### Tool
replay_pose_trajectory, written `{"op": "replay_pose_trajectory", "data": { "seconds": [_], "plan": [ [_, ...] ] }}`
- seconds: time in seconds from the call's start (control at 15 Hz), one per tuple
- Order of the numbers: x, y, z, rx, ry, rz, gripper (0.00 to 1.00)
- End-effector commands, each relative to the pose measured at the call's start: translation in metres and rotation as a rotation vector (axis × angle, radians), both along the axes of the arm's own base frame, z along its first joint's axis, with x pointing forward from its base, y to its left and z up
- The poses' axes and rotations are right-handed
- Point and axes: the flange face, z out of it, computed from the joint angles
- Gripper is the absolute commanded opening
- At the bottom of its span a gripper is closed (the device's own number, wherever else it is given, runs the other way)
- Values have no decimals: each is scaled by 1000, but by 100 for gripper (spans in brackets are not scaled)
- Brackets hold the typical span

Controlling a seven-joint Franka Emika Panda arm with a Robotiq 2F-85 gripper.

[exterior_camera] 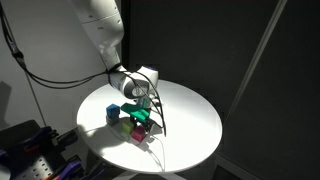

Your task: Put the pink block on top the yellow block

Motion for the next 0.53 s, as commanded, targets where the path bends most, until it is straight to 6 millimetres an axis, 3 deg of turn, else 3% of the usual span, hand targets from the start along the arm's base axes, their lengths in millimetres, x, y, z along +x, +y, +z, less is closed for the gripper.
{"op": "replay_pose_trajectory", "data": {
  "seconds": [0.0, 0.2, 0.47],
  "plan": [
    [5, -5, 1, -8, -4, -20, 41],
    [4, -5, 4, -14, 8, -38, 30],
    [3, -10, 11, -27, 11, -60, 30]
  ]
}}
